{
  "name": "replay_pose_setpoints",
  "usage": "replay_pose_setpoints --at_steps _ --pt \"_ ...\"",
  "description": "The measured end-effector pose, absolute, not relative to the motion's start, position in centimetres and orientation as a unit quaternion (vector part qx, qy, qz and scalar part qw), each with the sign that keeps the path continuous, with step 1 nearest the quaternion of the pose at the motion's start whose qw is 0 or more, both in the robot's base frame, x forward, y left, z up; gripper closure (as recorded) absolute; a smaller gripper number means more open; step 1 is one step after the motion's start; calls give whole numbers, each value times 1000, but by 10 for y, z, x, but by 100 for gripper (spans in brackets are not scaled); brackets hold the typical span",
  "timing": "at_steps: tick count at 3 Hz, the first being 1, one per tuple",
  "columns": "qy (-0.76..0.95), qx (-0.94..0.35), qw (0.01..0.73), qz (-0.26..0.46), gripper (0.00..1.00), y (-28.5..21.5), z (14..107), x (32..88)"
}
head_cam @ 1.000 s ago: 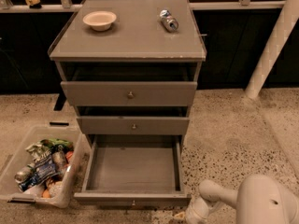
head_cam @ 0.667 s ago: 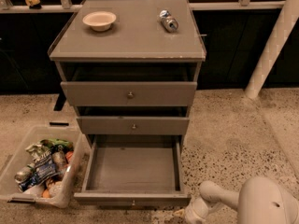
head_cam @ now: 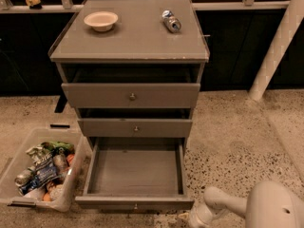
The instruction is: Close bottom drawer
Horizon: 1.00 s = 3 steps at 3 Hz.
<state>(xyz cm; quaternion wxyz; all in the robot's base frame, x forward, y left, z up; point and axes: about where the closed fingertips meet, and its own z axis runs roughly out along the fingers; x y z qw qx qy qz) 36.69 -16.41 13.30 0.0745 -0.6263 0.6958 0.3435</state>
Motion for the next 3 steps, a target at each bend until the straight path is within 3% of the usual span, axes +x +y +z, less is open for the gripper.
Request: replay_pose_setpoints --at_steps 2,3 --pt "767 -569 145 259 0 -169 125 398" --pt "773 -563 147 255 0 -159 113 409"
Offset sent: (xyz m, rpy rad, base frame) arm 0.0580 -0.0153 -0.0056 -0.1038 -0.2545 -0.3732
